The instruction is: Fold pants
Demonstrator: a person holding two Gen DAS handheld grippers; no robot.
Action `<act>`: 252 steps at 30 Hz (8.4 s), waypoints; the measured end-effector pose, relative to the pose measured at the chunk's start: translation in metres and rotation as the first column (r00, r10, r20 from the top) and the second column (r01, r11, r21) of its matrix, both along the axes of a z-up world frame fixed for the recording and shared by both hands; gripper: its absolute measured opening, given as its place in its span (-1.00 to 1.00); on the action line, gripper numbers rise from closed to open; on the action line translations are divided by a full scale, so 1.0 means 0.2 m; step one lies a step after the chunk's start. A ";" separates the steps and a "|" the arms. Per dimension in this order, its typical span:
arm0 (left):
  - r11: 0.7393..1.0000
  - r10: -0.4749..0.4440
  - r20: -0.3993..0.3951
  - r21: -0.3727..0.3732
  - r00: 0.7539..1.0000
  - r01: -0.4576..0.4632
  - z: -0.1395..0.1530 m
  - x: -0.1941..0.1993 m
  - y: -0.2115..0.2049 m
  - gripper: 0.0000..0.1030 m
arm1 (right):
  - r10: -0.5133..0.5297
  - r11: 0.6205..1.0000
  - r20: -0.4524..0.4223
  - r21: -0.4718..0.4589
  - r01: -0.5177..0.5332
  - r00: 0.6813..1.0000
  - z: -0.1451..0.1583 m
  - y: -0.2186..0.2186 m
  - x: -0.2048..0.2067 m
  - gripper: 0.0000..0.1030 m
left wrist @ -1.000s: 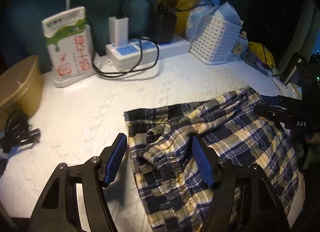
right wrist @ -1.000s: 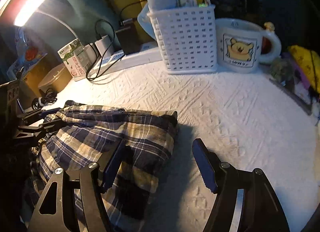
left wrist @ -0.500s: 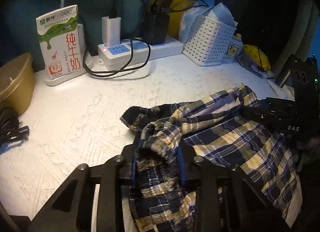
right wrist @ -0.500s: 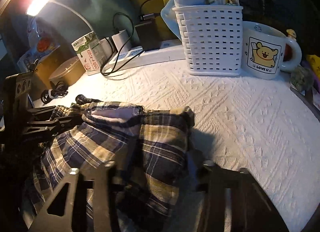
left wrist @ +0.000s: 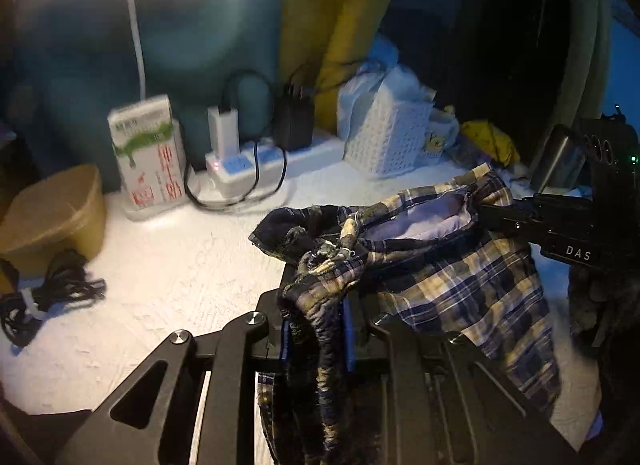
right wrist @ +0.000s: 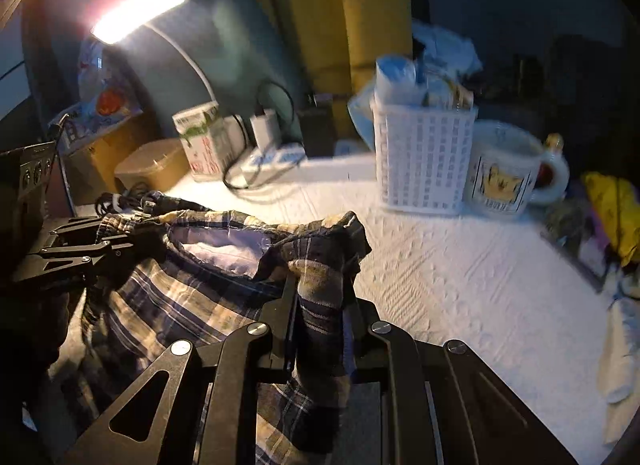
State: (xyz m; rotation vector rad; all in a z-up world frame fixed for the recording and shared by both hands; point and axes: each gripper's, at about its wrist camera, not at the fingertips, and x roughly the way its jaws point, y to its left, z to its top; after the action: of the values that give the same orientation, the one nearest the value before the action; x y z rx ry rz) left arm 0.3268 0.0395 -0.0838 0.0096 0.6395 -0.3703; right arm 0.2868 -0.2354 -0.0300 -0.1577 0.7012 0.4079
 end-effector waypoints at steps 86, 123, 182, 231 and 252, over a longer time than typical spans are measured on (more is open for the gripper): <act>0.945 0.326 -0.097 0.025 0.940 -0.325 -0.26 -0.39 1.08 -0.57 | 0.169 0.986 -0.093 0.031 -0.167 0.981 -0.28 1.13 -0.08 -0.66; 0.901 0.431 0.033 0.043 0.902 -0.432 -0.02 -0.77 0.97 0.30 | -0.047 0.999 -0.044 0.012 0.048 0.998 -0.07 0.77 -0.28 0.36; 0.956 0.281 0.387 -0.037 0.878 -0.290 0.33 -1.64 -0.04 0.94 | -0.164 0.986 0.375 0.037 0.162 0.913 0.57 -0.08 -1.63 0.65; 0.932 0.352 0.404 -0.072 0.845 -0.354 0.34 -1.71 0.05 0.95 | -0.135 0.990 0.354 0.017 0.138 0.925 0.53 0.02 -1.62 0.67; 0.935 0.345 0.415 -0.072 0.842 -0.347 0.35 -1.73 0.05 0.96 | -0.137 0.990 0.357 0.019 0.139 0.924 0.53 0.00 -1.63 0.68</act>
State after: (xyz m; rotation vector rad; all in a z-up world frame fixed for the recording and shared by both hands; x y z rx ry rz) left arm -0.0197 0.0494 -0.0136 -0.0202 0.2003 -0.0072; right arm -0.0384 -0.2349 0.0761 -0.1821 0.3507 0.2315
